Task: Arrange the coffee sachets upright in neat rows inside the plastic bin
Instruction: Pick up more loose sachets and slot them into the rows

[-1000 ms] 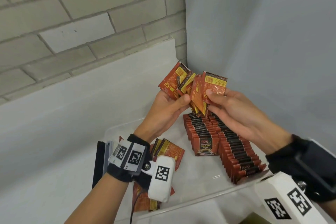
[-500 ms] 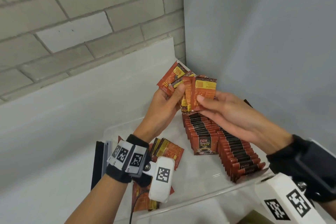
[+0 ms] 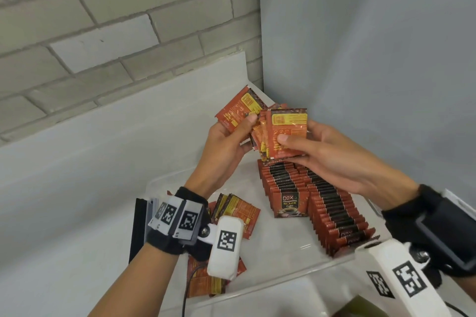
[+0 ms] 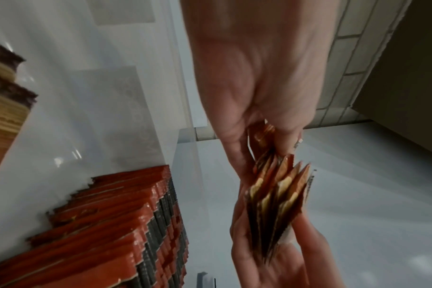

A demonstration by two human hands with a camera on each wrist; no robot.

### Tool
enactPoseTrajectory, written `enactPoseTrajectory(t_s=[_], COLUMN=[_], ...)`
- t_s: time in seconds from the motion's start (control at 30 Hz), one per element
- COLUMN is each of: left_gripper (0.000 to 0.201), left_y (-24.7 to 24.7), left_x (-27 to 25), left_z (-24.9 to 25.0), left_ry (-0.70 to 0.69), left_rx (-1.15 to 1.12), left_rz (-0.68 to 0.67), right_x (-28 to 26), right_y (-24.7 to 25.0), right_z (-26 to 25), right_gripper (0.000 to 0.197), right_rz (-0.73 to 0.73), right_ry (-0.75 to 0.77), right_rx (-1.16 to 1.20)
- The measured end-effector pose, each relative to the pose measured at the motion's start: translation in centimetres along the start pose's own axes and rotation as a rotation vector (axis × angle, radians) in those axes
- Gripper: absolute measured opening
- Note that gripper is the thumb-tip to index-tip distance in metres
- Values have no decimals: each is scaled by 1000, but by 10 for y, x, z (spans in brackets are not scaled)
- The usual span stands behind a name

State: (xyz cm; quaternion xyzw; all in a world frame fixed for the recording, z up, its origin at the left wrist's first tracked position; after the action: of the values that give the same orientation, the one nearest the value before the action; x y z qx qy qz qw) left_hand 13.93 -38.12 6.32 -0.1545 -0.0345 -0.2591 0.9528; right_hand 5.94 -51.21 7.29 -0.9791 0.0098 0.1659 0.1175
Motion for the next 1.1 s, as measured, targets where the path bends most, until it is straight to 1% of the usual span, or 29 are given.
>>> enactPoseTrajectory(t_s=[0.1, 0.27, 0.37, 0.43, 0.5, 0.63, 0.73, 0.8, 0.87, 0.93, 0.97, 1.03, 1.1], left_gripper=[27, 22, 21, 28, 31, 24, 21, 28, 36, 40, 44, 52, 59], left_y=[1, 5, 4, 4, 4, 6, 9, 10, 11, 8, 5, -1, -5], left_x=[-1, 0, 1, 2, 2, 0, 0, 1, 0, 0, -2, -5, -5], left_z=[1, 4, 6, 6, 7, 7, 8, 10, 12, 12, 12, 11, 9], left_ry=[-32, -68, -36, -5, 4, 23, 44, 26, 13, 9, 14, 50, 93], left_rx=[-20, -60, -121, -165, -159, -70, 2, 45, 72, 117, 153, 195, 156], left_rz=[19, 105, 138, 170, 179, 136, 107, 69, 65, 44, 22, -13, -66], right_x=[0, 0, 1, 2, 3, 6, 5, 1, -1, -2, -2, -1, -1], right_y=[-2, 1, 5, 6, 6, 15, 27, 34, 40, 41, 40, 36, 31], right_z=[5, 7, 7, 7, 7, -1, -11, -18, -23, -24, -23, -19, -16], right_gripper=[35, 34, 34, 35, 35, 37, 43, 47, 47, 50, 51, 47, 42], right_rz=[12, 45, 70, 80, 85, 122, 113, 102, 85, 53, 37, 9, -13], right_ry=[-16, -3, 25, 42, 52, 87, 70, 68, 63, 41, 25, -5, -24], right_rx=[-26, 46, 97, 130, 186, 257, 250, 188, 133, 86, 63, 37, 59])
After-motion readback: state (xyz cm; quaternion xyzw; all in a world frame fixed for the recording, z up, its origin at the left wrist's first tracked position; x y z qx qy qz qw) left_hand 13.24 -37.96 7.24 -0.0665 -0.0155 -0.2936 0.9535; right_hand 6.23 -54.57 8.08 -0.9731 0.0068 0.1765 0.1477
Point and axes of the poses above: each hand's wrist, its own x-axis towards the middle knuckle, its own y-axis out of the back of the hand, z = x × y, the point moved 5 cm from there along x, towards the middle knuckle, and after that the axes turned 6 degrees about -y, right-handed, at the moved point
